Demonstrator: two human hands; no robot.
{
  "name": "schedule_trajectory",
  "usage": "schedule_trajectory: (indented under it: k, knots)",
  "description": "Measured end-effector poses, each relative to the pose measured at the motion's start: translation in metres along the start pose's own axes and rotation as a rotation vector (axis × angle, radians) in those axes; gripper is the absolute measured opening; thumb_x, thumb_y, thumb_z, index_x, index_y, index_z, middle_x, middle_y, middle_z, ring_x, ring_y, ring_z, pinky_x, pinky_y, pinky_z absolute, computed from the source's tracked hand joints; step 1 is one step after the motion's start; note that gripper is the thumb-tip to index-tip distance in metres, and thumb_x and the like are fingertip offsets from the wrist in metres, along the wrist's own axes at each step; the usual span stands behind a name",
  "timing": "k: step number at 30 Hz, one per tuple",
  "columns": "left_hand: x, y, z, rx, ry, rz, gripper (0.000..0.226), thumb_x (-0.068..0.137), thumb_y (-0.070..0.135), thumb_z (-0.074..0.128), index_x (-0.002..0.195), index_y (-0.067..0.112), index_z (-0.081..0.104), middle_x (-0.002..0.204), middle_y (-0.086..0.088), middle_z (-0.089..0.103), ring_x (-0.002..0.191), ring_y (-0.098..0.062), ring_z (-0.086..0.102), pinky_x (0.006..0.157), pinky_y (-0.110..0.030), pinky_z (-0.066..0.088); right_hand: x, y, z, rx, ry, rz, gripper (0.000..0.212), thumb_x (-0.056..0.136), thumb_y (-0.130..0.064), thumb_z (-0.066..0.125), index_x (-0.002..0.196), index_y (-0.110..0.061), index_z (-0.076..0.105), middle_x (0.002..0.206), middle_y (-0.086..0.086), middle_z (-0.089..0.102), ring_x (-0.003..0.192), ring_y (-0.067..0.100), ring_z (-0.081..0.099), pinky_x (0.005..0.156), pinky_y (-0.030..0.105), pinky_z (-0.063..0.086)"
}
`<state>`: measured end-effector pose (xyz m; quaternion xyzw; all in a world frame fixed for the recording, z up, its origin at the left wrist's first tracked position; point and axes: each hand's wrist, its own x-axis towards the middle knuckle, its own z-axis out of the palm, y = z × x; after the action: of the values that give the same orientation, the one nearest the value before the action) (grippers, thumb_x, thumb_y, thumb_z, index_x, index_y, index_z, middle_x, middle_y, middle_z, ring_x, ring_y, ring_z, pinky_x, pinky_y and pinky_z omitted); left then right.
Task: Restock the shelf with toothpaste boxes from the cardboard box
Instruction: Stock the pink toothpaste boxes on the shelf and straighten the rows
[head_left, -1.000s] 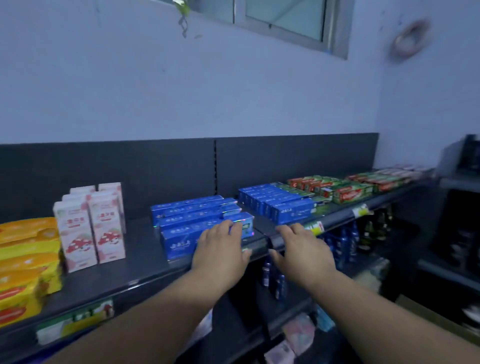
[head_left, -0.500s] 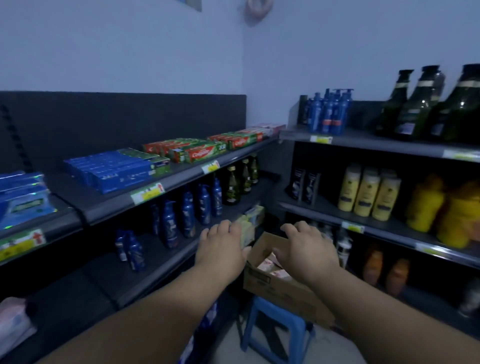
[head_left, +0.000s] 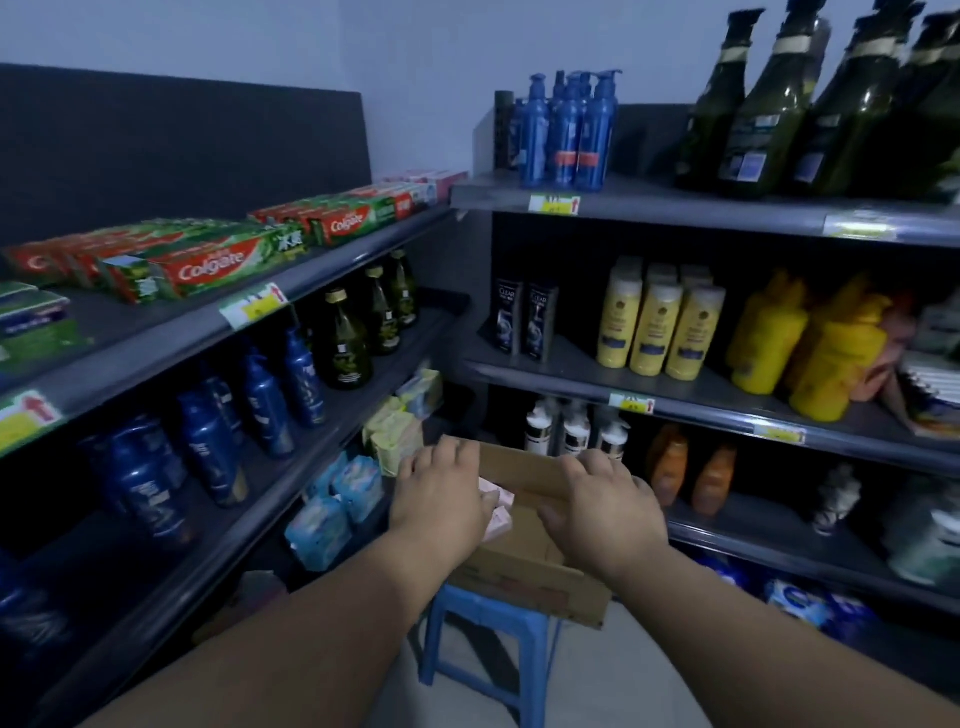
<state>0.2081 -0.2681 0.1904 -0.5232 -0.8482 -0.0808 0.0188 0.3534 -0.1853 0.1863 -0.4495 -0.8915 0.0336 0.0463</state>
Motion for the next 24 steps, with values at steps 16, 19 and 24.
schedule_trajectory:
  k: [16, 19, 24]
  knots:
    - [0.192, -0.074, 0.156, -0.053, -0.211, 0.109, 0.055, 0.094, 0.046, 0.044, 0.143, 0.024, 0.03, 0.148, 0.0, 0.031, 0.136, -0.021, 0.031, 0.111, -0.034, 0.021, 0.186, 0.005, 0.141, -0.009, -0.218, 0.181, 0.065, 0.093, -0.054, 0.047, 0.148, -0.029, 0.024, 0.155, 0.003, 0.023, 0.141, 0.025, 0.025, 0.112, 0.042, 0.029]
    - [0.206, -0.079, 0.198, -0.077, -0.266, 0.084, 0.053, 0.094, 0.045, 0.044, 0.141, 0.026, 0.032, 0.148, 0.0, 0.031, 0.136, -0.021, 0.031, 0.11, -0.035, 0.023, 0.203, 0.023, 0.18, -0.007, -0.264, 0.213, 0.064, 0.09, -0.055, 0.051, 0.144, -0.03, 0.028, 0.151, 0.001, 0.028, 0.137, 0.024, 0.031, 0.109, 0.041, 0.032]
    - [0.219, -0.08, 0.272, -0.052, -0.366, 0.02, 0.056, 0.093, 0.044, 0.044, 0.144, 0.026, 0.03, 0.147, -0.001, 0.034, 0.13, -0.024, 0.04, 0.105, -0.035, 0.03, 0.221, 0.053, 0.249, 0.029, -0.384, 0.227, 0.068, 0.086, -0.052, 0.059, 0.144, -0.033, 0.029, 0.15, -0.001, 0.03, 0.135, 0.023, 0.034, 0.107, 0.04, 0.036]
